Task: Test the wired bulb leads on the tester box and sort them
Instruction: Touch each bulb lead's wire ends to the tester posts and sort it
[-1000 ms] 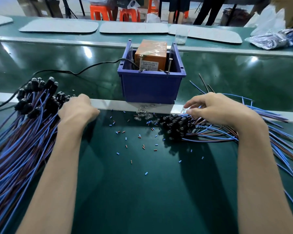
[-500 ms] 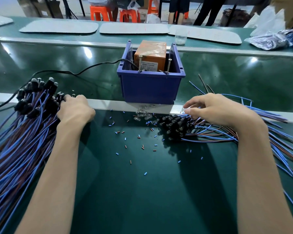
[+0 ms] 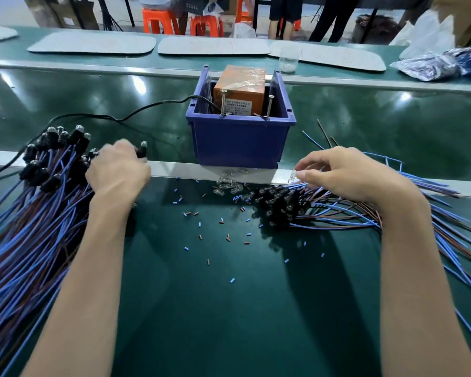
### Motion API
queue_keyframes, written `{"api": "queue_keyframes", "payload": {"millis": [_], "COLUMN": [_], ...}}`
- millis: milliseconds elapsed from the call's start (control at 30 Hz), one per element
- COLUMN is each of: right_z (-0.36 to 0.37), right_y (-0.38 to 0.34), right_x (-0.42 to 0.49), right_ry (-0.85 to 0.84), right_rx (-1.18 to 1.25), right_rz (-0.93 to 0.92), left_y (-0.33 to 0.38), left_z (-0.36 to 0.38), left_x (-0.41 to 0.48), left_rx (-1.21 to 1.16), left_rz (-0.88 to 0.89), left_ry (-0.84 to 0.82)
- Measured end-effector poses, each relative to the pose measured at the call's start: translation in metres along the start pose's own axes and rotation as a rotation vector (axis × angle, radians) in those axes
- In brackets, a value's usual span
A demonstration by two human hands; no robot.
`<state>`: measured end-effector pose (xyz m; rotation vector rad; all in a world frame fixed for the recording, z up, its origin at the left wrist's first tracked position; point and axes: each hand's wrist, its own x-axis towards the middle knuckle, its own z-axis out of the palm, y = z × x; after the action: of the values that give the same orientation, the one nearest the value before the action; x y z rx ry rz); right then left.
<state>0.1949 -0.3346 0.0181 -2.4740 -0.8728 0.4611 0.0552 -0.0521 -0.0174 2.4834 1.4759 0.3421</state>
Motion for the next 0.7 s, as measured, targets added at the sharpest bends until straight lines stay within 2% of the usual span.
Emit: {"api": "queue_keyframes", "payload": {"millis": [100, 200, 267, 333, 400, 467, 567, 633, 700], "right_z": [-0.004, -0.006, -0.003, 0.003, 0.011, 0.017, 0.014, 0.009, 0.005], "right_y": [-0.005, -0.018, -0.029, -0.04, -0.05, -0.057, -0.06, -0.059, -0.058], "right_x": [-0.001, -0.004, -0.005, -0.005, -0.006, -0.005, -0.003, -0.002, -0.004], "right_ry": [0.146, 0.246, 0.245, 0.171, 0.083, 0.088, 0.221, 0.317, 0.387], "right_rx": [0.054, 0.25, 0.345, 0.417, 0.508, 0.628, 0.759, 0.863, 0.935], "right_rz": [-0.096, -0.223, -0.297, -0.341, -0.377, -0.413, -0.467, -0.456, -0.448], "left_y": [0.014, 0.034, 0.05, 0.064, 0.075, 0.085, 0.093, 0.095, 0.096], "left_z": [-0.022, -0.039, -0.048, -0.051, -0.045, -0.039, -0.037, -0.041, -0.045], "left_x": [-0.009, -0.026, -0.044, -0.064, -0.083, -0.095, -0.099, -0.098, -0.097], "left_rx": [-0.179, -0.427, -0.613, -0.756, -0.849, -0.946, -1.112, -1.264, -1.328], "left_rz": [0.142, 0.396, 0.588, 0.779, 0.896, 0.905, 0.797, 0.67, 0.501], "left_ry": [0.195, 0.289, 0.22, 0.073, -0.082, -0.161, -0.231, -0.282, -0.403]}}
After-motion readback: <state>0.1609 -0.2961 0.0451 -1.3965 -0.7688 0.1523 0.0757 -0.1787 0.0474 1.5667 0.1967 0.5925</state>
